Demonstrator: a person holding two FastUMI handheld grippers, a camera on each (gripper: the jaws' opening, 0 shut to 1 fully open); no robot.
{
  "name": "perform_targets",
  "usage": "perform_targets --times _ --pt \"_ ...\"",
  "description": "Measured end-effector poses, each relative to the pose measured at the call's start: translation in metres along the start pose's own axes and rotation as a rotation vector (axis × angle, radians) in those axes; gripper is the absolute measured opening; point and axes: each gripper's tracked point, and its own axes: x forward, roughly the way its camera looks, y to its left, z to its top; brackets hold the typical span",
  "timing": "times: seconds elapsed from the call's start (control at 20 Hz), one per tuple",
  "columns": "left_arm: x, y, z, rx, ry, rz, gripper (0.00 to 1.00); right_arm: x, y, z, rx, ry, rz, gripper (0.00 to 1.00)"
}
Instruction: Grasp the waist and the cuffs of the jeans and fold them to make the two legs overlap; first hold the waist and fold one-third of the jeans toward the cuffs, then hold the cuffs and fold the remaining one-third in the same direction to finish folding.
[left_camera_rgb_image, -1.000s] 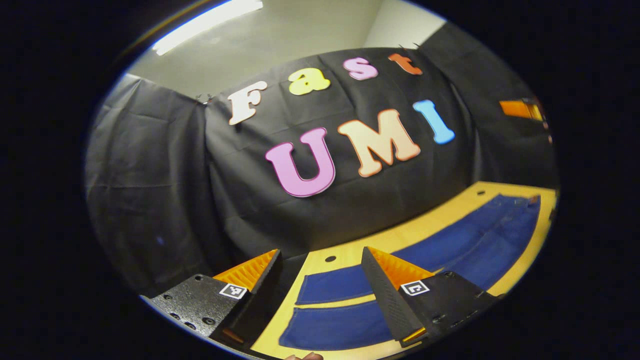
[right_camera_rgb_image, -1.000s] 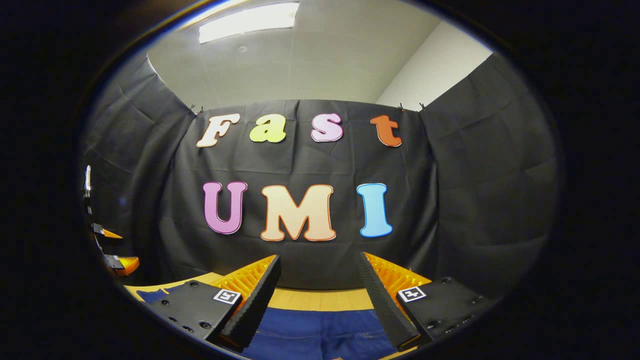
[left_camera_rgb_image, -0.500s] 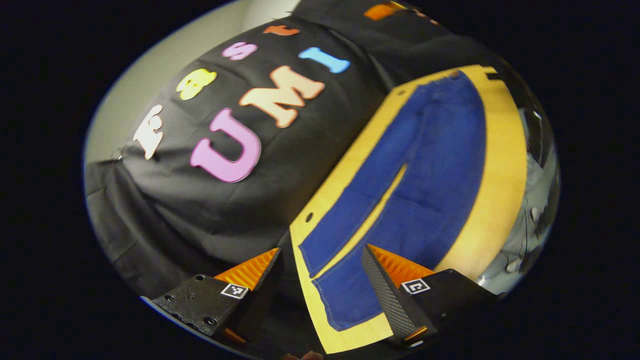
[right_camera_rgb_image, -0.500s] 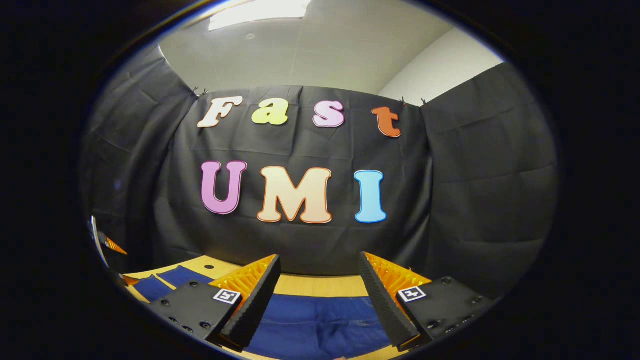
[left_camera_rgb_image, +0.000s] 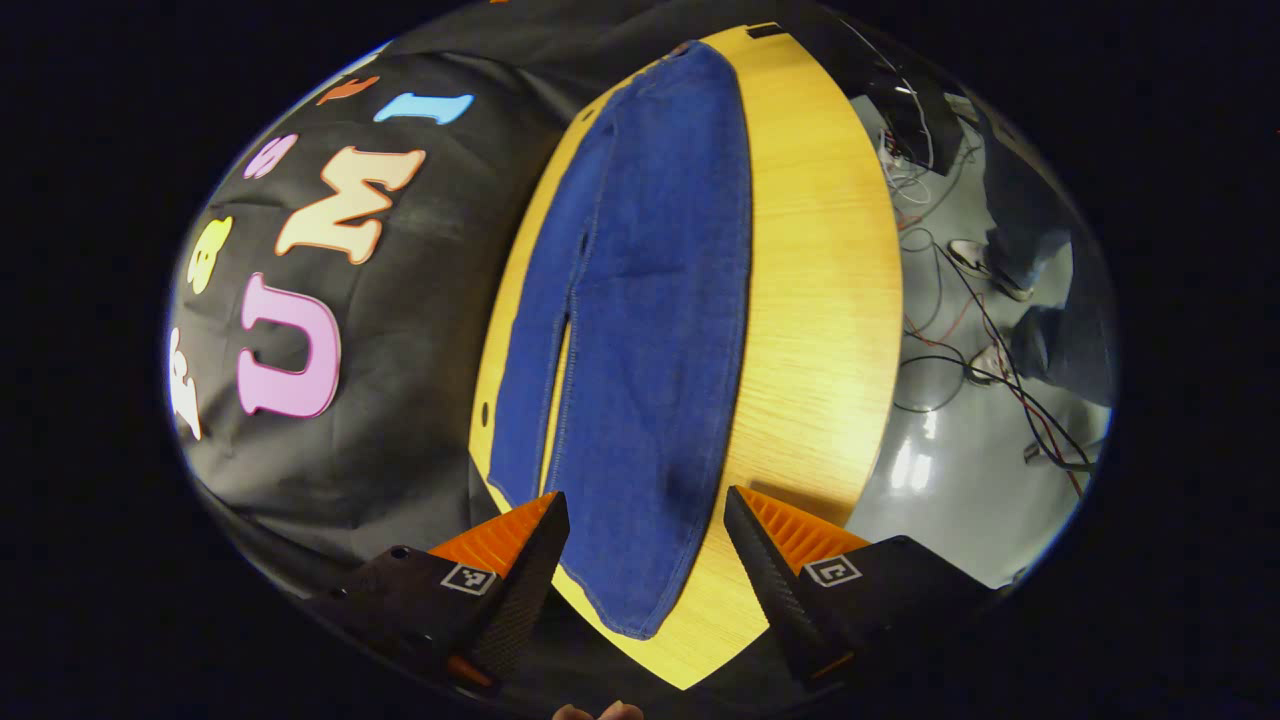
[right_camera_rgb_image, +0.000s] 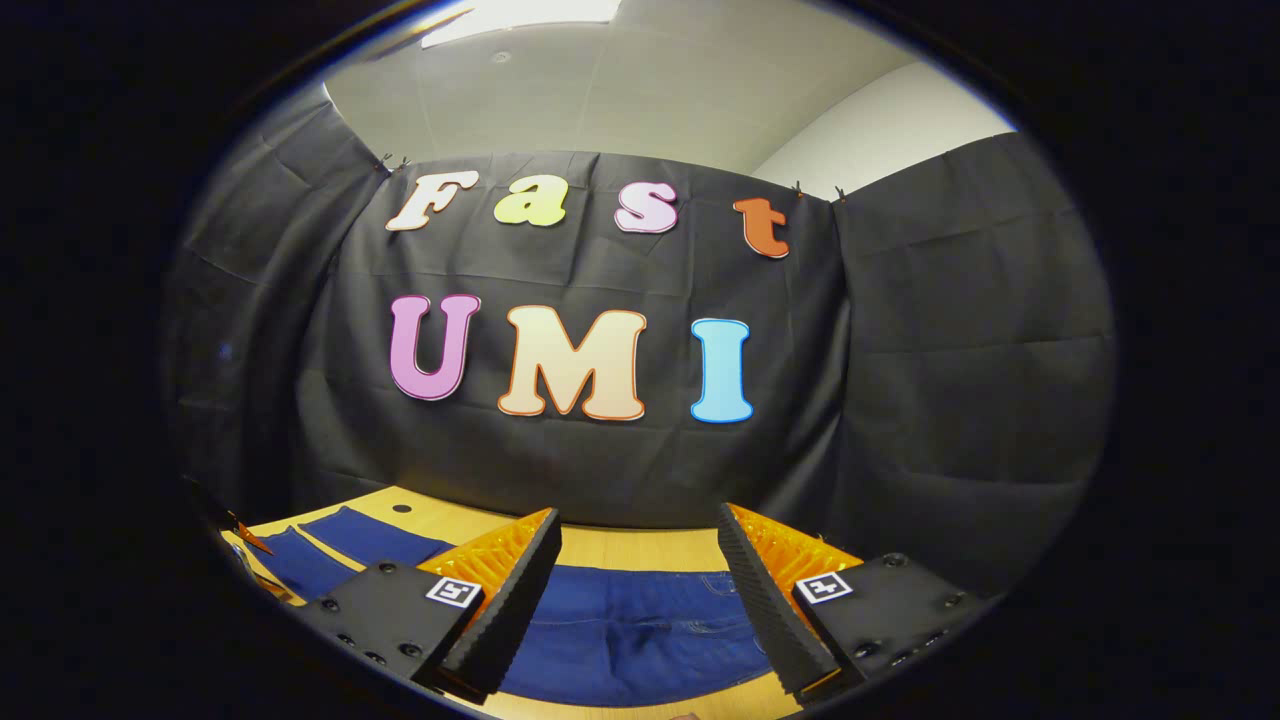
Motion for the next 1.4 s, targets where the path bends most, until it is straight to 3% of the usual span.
perform_targets --times 0.5,0.6,0.7,0.8,0.9,1.05,1.4 --pt "0.049 0.013 0.004 0.058 0.008 -0.049 0.87 -0.013 -0.034 -0.015 -0.015 0.026 -0.099 0.98" --pt "0.056 0.003 0.004 0.036 0.021 -0.123 0.7 -0.008 -0.034 -0.022 -0.052 0.043 -0.097 0.98" --pt "0.063 -0.003 0.0 0.031 0.028 -0.143 0.24 -0.004 -0.033 -0.022 -0.106 0.047 -0.082 0.99" --pt "0.063 -0.001 -0.001 0.009 0.036 -0.122 0.08 0.002 -0.027 -0.031 -0.178 0.064 -0.029 0.98" --pt "0.062 0.0 -0.004 0.004 0.046 -0.098 0.0 0.008 -0.03 -0.046 -0.319 0.085 0.027 0.98" --pt "0.062 -0.002 -0.003 0.0 0.064 -0.092 0.0 0.009 -0.033 -0.098 -0.536 0.17 0.154 0.98" --pt "0.063 0.0 -0.004 -0.02 0.104 -0.074 0.01 0.011 -0.078 -0.231 -0.848 0.424 0.349 0.98"
